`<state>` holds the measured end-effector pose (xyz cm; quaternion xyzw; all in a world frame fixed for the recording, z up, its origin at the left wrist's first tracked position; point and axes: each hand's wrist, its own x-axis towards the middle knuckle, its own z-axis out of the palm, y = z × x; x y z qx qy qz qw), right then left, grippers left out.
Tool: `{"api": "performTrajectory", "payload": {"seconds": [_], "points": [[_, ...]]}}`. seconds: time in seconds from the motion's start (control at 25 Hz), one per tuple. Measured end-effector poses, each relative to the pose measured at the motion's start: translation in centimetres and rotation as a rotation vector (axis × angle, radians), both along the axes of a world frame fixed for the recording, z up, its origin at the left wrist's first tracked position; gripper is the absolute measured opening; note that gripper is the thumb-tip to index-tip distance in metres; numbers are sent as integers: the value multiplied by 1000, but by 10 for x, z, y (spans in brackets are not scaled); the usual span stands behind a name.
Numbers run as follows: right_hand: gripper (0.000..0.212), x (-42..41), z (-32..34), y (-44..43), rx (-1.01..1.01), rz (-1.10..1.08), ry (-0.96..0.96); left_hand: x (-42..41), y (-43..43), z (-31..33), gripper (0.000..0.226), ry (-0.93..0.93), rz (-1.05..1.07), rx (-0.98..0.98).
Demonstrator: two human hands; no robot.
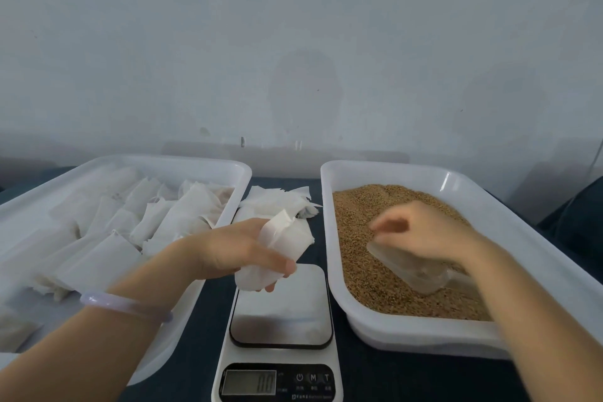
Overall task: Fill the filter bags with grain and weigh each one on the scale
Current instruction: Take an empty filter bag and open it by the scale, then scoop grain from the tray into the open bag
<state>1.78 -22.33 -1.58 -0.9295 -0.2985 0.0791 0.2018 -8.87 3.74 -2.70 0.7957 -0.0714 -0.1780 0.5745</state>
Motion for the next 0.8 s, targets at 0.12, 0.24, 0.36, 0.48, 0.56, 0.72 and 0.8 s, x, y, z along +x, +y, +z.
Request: {"api": "performTrajectory", "payload": {"seconds": [0.12, 0.24, 0.36, 0.48, 0.56, 0.72, 0.8], "points": [[21, 14, -6, -58, -308, -107, 159, 1, -1, 0, 24, 31, 48, -51], [38, 15, -16, -81, -268, -197, 166, 2, -1, 0, 32, 53, 79, -82], [48, 16, -23, -83, -257, -280, 138, 2, -1, 0, 32, 49, 85, -86], [30, 16, -27, -84, -307, -280, 129, 1, -2, 0, 26, 19, 74, -61], [28, 16, -26, -86, -215, -279, 83, 1, -2, -1, 28, 12, 92, -51], [33, 17, -20, -84, -231, -208, -202, 3, -1, -4, 31, 7, 121, -74], [30, 14, -22, -78, -293, -147, -281, 4, 0, -5, 33, 5, 120, -83]]}}
